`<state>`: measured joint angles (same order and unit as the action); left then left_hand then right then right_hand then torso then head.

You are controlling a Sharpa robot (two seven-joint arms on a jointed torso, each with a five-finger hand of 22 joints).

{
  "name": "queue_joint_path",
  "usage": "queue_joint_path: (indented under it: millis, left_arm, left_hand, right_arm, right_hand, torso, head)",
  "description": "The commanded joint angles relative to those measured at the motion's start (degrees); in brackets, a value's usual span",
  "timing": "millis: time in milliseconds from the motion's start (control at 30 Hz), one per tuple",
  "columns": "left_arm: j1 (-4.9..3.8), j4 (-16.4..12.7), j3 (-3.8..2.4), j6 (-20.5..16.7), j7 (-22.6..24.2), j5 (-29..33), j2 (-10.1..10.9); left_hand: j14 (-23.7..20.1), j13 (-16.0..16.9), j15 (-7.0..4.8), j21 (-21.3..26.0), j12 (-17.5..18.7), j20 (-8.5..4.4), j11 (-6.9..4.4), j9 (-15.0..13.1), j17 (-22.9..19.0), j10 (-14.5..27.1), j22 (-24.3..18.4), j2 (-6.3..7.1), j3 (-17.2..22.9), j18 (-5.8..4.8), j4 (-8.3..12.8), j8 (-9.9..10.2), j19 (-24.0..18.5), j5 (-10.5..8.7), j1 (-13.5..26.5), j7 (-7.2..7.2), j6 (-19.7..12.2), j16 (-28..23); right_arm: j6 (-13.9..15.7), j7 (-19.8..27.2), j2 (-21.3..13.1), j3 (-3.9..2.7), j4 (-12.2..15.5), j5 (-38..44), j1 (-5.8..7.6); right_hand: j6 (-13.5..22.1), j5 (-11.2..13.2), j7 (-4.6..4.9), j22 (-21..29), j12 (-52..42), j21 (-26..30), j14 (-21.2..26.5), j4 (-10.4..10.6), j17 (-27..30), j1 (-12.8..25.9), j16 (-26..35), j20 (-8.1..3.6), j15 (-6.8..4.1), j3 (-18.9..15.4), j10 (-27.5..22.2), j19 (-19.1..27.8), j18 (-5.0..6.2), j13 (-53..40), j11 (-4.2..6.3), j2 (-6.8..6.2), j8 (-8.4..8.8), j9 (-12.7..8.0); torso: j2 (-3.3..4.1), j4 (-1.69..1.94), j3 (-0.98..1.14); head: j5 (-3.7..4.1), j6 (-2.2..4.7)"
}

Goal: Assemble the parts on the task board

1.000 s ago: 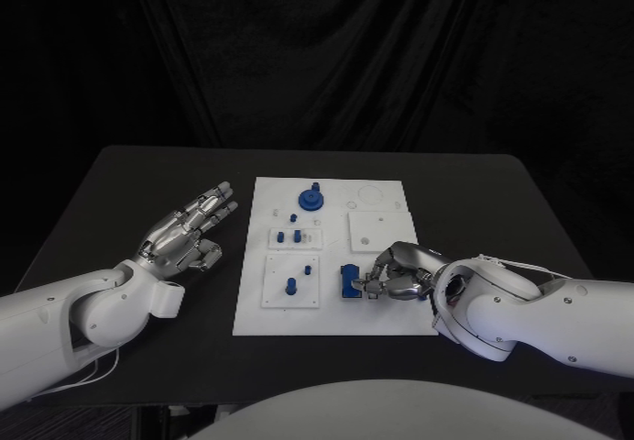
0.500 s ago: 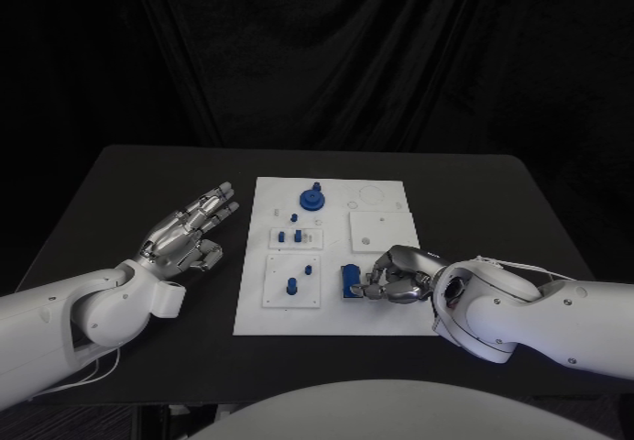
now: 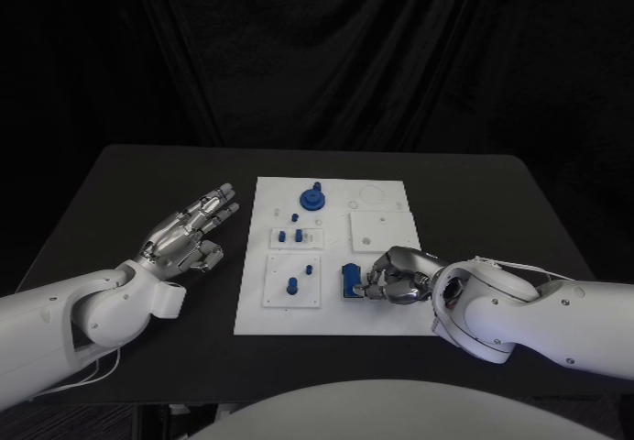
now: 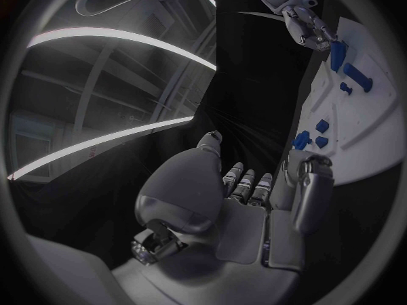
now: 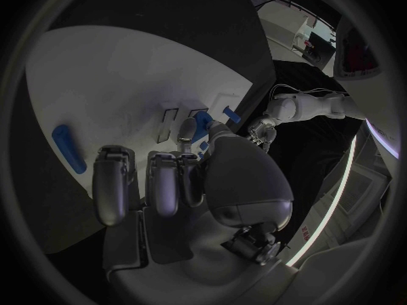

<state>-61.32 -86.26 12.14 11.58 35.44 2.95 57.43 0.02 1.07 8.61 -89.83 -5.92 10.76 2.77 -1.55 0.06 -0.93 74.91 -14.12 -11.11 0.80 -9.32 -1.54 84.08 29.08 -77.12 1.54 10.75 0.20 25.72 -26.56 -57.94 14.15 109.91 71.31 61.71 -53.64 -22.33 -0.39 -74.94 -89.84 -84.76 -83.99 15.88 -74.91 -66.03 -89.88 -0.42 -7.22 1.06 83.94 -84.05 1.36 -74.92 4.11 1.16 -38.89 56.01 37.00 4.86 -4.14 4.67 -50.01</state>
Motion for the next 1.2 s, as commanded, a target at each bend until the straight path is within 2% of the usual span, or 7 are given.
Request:
queue_joint_path:
  millis: [33, 267, 500, 733, 1000, 1067, 1200]
  left_arm:
    - [0.15, 0.0, -0.04, 0.8, 0.2, 0.2, -0.1]
    - [0.20, 0.0, -0.04, 0.8, 0.0, 0.2, -0.1]
    - [0.24, 0.0, -0.04, 0.7, 0.0, 0.2, -0.1]
    - [0.27, 0.0, -0.04, 0.7, -0.1, 0.2, -0.1]
    - [0.30, 0.0, -0.04, 0.8, -0.1, 0.2, -0.1]
    - [0.31, 0.0, -0.04, 0.8, -0.1, 0.2, -0.1]
    - [0.33, 0.0, -0.04, 0.9, -0.1, 0.2, -0.1]
  left_hand:
    - [0.0, 0.1, 0.62, -0.2, -0.4, 0.34, -0.21, -0.1, -0.1, 0.2, 15.1, -0.49, 0.1, -0.80, 0.5, -0.3, 5.9, 0.25, -0.2, 0.37, -0.1, -0.2]
    - [0.0, 0.1, 0.77, -0.2, -0.6, 0.42, 0.09, -0.1, -0.1, 0.1, 15.1, -0.84, 0.5, -0.80, 0.8, -0.3, 5.9, 0.33, -0.4, 0.44, -0.2, -0.2]
    - [0.0, 0.2, 0.84, -0.2, -0.9, 0.55, 0.51, -0.1, 0.0, 0.1, 15.1, -1.06, 1.0, -0.80, 1.3, -0.3, 5.9, 0.18, -0.7, 0.50, -0.2, -0.1]
    - [0.0, 0.2, 0.89, -0.2, -1.1, 0.63, 0.80, -0.1, 0.0, 0.0, 15.1, -1.05, 1.3, -0.80, 1.7, -0.3, 5.9, 0.21, -0.9, 0.55, -0.1, -0.1]
    - [0.0, 0.2, 0.93, -0.2, -1.3, 0.65, 1.11, -0.1, 0.0, 0.0, 15.1, -1.02, 1.5, -0.80, 1.9, -0.3, 5.9, 0.24, -0.9, 0.58, 0.0, 0.0]
    - [0.1, 0.2, 0.92, -0.2, -1.4, 0.66, 1.40, -0.1, 0.1, 0.0, 15.1, -1.00, 1.6, -0.80, 2.0, -0.3, 5.9, 0.25, -0.9, 0.59, 0.0, 0.0]
    - [0.1, 0.3, 0.91, -0.2, -1.5, 0.66, 1.59, -0.1, 0.1, -0.1, 15.1, -0.98, 1.7, -0.80, 2.1, -0.3, 5.9, 0.26, -0.9, 0.63, 0.1, 0.1]
  right_arm:
    - [1.7, -0.7, 0.0, -0.01, 0.1, 0.4, -0.13]
    - [1.3, -0.8, 0.0, -0.01, 0.1, 0.4, -0.13]
    - [-0.8, -1.6, 0.1, -0.01, -0.1, 0.4, -0.14]
    - [-4.2, -2.4, 0.3, -0.01, -0.3, 0.4, -0.14]
    - [-6.3, -2.6, 0.5, -0.01, -0.5, 0.6, -0.14]
    - [-6.3, -2.4, 0.4, -0.01, -0.4, 0.7, -0.14]
    - [-5.3, -1.7, -0.4, -0.03, 0.3, 0.9, -0.14]
  right_hand:
    - [0.0, -0.2, -0.61, -13.1, -0.2, -0.3, -5.9, 0.0, -14.6, -0.9, 0.1, -0.54, -0.31, 0.5, 6.1, -3.5, 0.12, -15.1, 0.46, 1.01, -0.29, 0.2]
    - [0.2, -0.5, -0.73, -13.1, -0.2, -0.3, -5.9, -0.4, -14.6, -2.8, 0.0, -0.67, -0.43, 1.3, 6.1, -3.5, 0.11, -15.1, 0.58, 1.51, -0.36, 0.6]
    - [0.5, 0.1, -0.77, -13.1, -0.2, -0.2, -5.9, -1.7, -14.5, -5.3, 0.1, -0.77, -0.50, 1.4, 6.1, -3.5, 0.13, -15.1, 0.64, 0.14, -0.28, 1.0]
    - [0.6, 4.7, -0.44, -13.0, -0.2, 0.0, -5.8, -3.7, -14.0, -7.9, 0.2, -0.65, -0.34, 0.0, 6.1, -3.3, 0.20, -15.1, 0.34, -3.07, 0.43, 1.0]
    - [0.5, 8.6, -0.12, -12.9, -0.2, 0.3, -5.8, -4.0, -13.8, -8.2, 0.3, -0.42, -0.07, -1.7, 6.1, -3.2, 0.25, -15.1, 0.08, -4.38, 0.66, 1.1]
    - [0.3, 11.4, -0.01, -12.9, -0.2, 0.3, -5.8, -3.7, -13.9, -7.7, 0.3, -0.32, 0.03, -2.6, 6.1, -3.2, 0.25, -15.1, -0.03, -4.85, 0.59, 1.3]
    - [0.2, 13.0, 0.06, -12.9, -0.2, 0.3, -5.8, -3.2, -13.8, -7.5, 0.3, -0.24, 0.09, -3.3, 6.1, -3.3, 0.25, -15.1, -0.10, -5.15, 0.54, 1.4]
  torso:
    - [-0.01, -0.09, 0.03]
    - [-0.02, -0.01, 0.03]
    - [0.00, -0.10, 0.02]
    - [-0.01, -0.02, 0.02]
    - [-0.02, -0.04, 0.02]
    - [-0.02, -0.06, 0.03]
    - [-0.02, -0.06, 0.02]
  head:
    - [0.01, 0.01]
    - [0.02, 0.01]
    - [-0.10, 0.01]
    - [-0.14, 0.01]
    - [-0.25, 0.01]
    - [-0.24, 0.01]
    - [-0.31, 0.01]
